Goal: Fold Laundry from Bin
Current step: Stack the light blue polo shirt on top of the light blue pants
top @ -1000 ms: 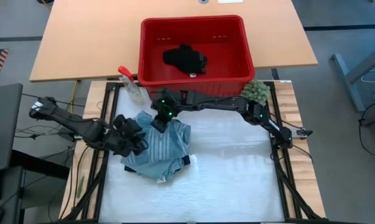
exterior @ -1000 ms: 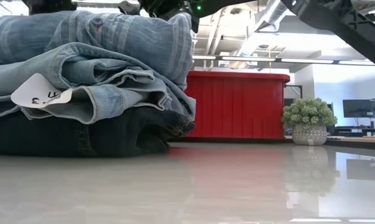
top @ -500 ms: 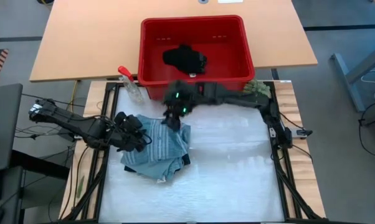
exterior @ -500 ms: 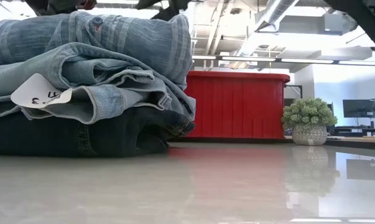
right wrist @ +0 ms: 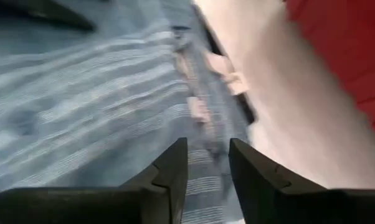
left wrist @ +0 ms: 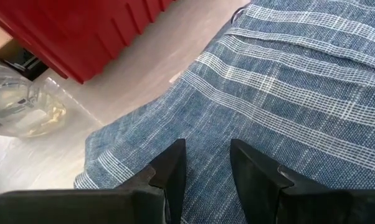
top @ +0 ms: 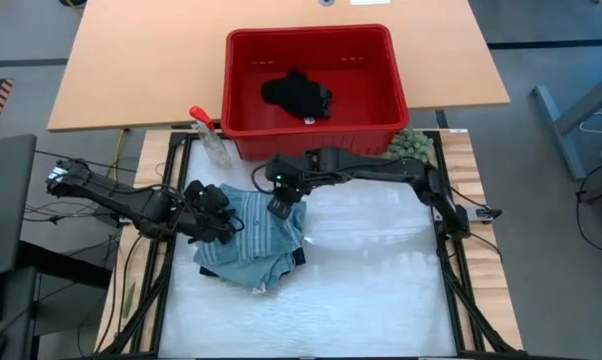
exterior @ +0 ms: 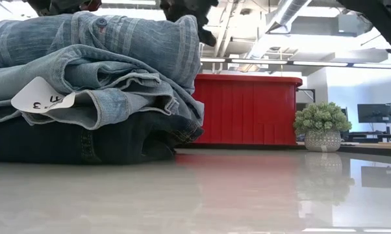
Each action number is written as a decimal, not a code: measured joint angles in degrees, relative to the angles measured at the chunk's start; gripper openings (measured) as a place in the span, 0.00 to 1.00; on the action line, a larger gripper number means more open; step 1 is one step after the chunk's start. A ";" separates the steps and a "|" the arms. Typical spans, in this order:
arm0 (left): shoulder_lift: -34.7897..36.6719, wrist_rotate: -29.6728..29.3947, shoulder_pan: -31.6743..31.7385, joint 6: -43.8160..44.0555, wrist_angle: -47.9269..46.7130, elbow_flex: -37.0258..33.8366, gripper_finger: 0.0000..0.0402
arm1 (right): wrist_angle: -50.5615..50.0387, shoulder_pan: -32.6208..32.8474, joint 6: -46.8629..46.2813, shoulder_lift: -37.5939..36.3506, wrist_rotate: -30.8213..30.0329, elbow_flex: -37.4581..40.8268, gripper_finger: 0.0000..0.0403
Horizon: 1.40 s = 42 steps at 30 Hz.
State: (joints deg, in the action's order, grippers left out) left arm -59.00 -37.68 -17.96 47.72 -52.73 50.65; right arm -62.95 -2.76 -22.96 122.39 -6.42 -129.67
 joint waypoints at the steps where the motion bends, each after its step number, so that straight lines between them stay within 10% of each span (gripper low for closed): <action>1: 0.00 0.21 0.00 0.00 0.00 0.00 0.28 | 0.43 0.02 -0.13 -0.07 0.64 -0.02 0.34; 19: 0.00 1.46 0.00 0.36 -0.42 0.02 0.28 | -7.98 0.92 2.41 2.01 3.43 0.63 0.04; 42: -0.24 3.11 -1.92 7.90 3.25 -6.54 0.28 | -19.53 0.71 4.15 1.47 -4.94 0.57 0.14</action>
State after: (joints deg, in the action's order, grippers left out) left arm -59.24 -34.57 -19.88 55.62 -49.48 44.12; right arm -82.48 -2.06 -18.82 123.85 -11.36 -129.10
